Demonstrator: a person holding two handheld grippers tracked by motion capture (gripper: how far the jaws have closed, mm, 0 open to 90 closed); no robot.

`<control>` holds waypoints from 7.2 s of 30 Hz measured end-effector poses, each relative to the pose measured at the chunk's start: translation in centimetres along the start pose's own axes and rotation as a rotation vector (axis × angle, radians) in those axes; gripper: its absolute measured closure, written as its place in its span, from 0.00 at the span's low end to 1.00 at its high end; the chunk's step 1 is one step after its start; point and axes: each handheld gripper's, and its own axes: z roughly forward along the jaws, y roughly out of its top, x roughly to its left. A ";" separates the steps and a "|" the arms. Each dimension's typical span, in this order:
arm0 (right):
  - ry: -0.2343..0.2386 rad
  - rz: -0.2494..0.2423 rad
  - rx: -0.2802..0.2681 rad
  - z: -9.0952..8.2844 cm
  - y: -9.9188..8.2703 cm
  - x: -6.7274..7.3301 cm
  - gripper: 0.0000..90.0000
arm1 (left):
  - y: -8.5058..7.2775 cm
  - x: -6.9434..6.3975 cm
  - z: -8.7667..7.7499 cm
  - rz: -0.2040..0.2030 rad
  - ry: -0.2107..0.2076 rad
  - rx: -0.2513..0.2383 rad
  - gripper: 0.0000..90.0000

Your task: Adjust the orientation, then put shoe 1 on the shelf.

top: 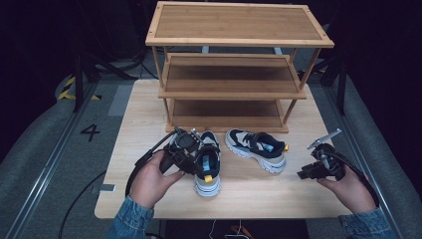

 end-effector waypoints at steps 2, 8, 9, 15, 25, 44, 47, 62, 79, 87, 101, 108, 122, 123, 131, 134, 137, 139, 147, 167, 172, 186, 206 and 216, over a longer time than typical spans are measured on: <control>-0.001 -0.004 0.000 0.0 0.0 0.0 0.72 | 0.2 -0.2 0.1 0.025 0.000 0.004 0.57; 0.003 -0.006 0.009 0.4 0.1 0.1 0.72 | 1.4 -1.4 1.6 0.076 -0.026 0.081 0.50; 0.004 -0.007 0.010 0.4 0.1 0.1 0.72 | 1.5 -1.5 1.8 0.081 -0.022 0.085 0.50; 0.003 -0.004 0.005 0.3 0.1 0.0 0.72 | 1.9 -1.8 3.3 0.131 -0.038 0.126 0.52; 0.002 -0.002 0.014 0.5 -0.1 0.2 0.72 | 2.5 -1.7 5.7 0.126 -0.020 0.179 0.61; -0.006 0.012 0.012 0.2 -0.8 0.0 0.72 | 3.0 -2.2 6.7 0.230 -0.044 0.215 0.78; -0.008 0.011 0.013 0.1 -1.0 -0.1 0.72 | 3.1 -2.4 6.6 0.243 -0.033 0.226 0.78; -0.022 0.053 0.005 -0.6 -2.2 -0.4 0.72 | 5.0 -1.2 3.9 0.298 0.009 0.173 0.78; -0.030 0.082 0.008 -0.8 -3.5 -0.7 0.72 | 9.0 2.6 3.5 0.331 0.053 0.174 0.77; -0.038 0.110 0.011 -0.9 -4.5 -0.8 0.72 | 11.0 5.0 5.0 0.369 0.080 0.188 0.78; -0.039 0.123 0.018 -0.9 -5.2 -1.0 0.72 | 12.3 8.3 7.5 0.330 0.056 0.194 0.77; -0.040 0.109 0.016 -0.8 -5.1 -1.0 0.72 | 12.1 9.1 7.8 0.319 0.027 0.170 0.75; -0.026 0.072 0.020 -0.3 -3.7 -0.5 0.72 | 10.7 9.3 5.6 0.136 0.085 0.079 0.42; -0.025 0.069 0.020 -0.3 -3.5 -0.5 0.72 | 10.5 9.1 5.2 0.140 0.100 0.076 0.41; -0.007 0.021 0.037 0.7 -2.1 -0.4 0.71 | 8.7 8.0 2.1 0.077 0.119 0.011 0.45; 0.000 0.006 0.034 0.9 -1.5 -0.2 0.71 | 7.8 7.5 1.3 0.050 0.108 0.002 0.45; 0.002 -0.005 0.035 1.0 -1.1 -0.2 0.71 | 7.0 6.9 0.9 0.045 0.116 -0.001 0.46; 0.005 -0.014 0.038 1.2 -0.8 -0.1 0.71 | 6.4 6.5 0.8 0.020 0.116 -0.007 0.49; 0.012 -0.023 0.035 1.5 0.0 0.2 0.71 | 5.0 6.2 2.6 -0.116 0.054 -0.020 0.72; -0.001 -0.001 0.033 1.0 -1.0 -0.1 0.71 | 5.2 7.2 6.9 -0.282 0.147 -0.113 0.99; -0.007 0.013 0.030 0.8 -1.7 -0.3 0.71 | 5.4 7.9 6.7 -0.300 0.113 -0.136 0.99; -0.012 0.048 0.034 0.5 -2.9 -0.5 0.71 | 7.0 9.2 6.5 -0.313 0.185 -0.171 0.99; -0.010 0.043 0.034 0.7 -2.9 -0.6 0.71 | 7.6 9.6 8.6 -0.224 0.333 -0.309 0.97; -0.005 0.037 0.036 0.8 -2.8 -0.7 0.71 | 7.4 9.3 8.5 -0.342 0.242 -0.363 0.93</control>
